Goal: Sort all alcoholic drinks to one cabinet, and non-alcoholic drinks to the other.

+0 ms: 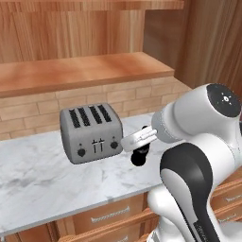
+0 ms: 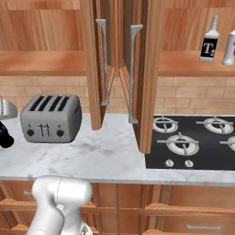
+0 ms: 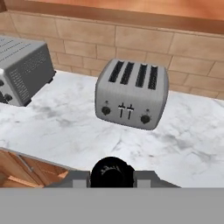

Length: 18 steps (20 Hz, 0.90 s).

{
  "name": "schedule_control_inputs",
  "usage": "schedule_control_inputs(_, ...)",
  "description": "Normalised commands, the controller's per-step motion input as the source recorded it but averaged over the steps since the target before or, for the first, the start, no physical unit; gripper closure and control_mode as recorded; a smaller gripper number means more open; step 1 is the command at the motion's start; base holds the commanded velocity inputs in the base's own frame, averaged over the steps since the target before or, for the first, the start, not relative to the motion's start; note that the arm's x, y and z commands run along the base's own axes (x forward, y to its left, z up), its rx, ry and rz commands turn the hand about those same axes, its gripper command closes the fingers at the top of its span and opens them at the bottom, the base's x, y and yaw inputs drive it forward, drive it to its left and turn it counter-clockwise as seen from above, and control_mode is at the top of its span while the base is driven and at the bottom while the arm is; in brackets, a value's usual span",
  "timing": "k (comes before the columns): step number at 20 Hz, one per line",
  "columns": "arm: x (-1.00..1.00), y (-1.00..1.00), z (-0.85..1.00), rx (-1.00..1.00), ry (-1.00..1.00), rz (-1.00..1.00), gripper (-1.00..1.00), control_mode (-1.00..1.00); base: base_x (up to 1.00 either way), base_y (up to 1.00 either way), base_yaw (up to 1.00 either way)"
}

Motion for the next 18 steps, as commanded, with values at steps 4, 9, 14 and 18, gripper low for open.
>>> schedule_control_inputs(4, 0.0, 0.0, 0.0, 0.0, 0.0, 0.0, 1.0, 1.0, 0.37, 0.33, -0.05)
schedule_control_inputs(9, 0.0, 0.0, 0.0, 0.0, 0.0, 0.0, 1.0, 1.0, 0.26, 0.37, 0.0)
schedule_control_inputs(14, 0.0, 0.0, 0.0, 0.0, 0.0, 0.0, 1.0, 1.0, 0.26, 0.42, 0.0)
schedule_control_inputs(18, 0.0, 0.0, 0.0, 0.0, 0.0, 0.0, 1.0, 1.0, 0.23, 0.51, 0.03)
